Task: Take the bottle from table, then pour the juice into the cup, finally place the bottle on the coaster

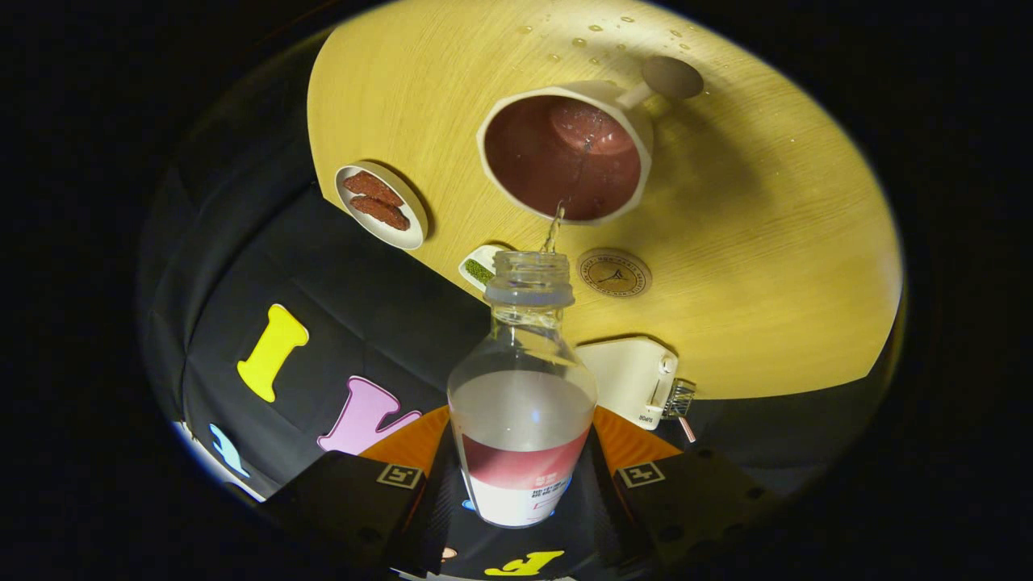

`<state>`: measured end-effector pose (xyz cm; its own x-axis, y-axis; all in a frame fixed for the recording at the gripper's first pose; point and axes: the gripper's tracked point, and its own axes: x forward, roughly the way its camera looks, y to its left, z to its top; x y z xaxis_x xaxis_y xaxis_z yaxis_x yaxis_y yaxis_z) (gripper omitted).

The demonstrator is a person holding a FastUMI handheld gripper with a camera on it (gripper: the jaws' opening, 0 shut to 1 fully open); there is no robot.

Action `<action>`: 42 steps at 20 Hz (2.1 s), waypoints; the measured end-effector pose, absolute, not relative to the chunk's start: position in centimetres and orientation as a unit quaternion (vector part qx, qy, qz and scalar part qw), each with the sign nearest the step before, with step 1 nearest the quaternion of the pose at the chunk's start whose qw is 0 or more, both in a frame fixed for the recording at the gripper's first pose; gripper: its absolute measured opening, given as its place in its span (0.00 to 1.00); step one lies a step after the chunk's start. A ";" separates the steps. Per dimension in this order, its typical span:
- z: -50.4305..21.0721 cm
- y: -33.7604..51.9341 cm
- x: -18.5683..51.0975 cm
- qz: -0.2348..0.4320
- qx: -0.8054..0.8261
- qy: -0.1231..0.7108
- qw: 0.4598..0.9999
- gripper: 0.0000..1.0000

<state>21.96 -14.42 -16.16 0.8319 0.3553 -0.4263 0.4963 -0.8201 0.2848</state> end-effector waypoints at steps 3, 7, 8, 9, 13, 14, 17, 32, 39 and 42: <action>-15.2 -14.3 22.2 -0.176 0.940 0.227 0.184 0.73; -14.0 -14.6 22.5 -0.173 0.944 0.222 0.172 0.72; -13.7 -14.8 22.5 -0.173 0.945 0.220 0.171 0.73; -13.4 -14.9 22.5 -0.172 0.945 0.219 0.171 0.73; -12.6 -15.6 22.5 -0.172 0.947 0.214 0.167 0.73; -12.5 -15.8 22.5 -0.172 0.948 0.212 0.166 0.73; -12.4 -16.4 22.3 -0.173 0.950 0.204 0.162 0.72; -13.0 -16.3 21.2 -0.168 0.928 0.169 0.288 0.72; -13.8 -13.3 18.7 -0.147 0.832 0.168 0.508 0.72; -14.1 -10.8 16.9 -0.111 0.733 0.187 0.645 0.72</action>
<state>16.92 -10.81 -14.09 0.9056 0.1301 -0.4036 0.4168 -0.0981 0.9037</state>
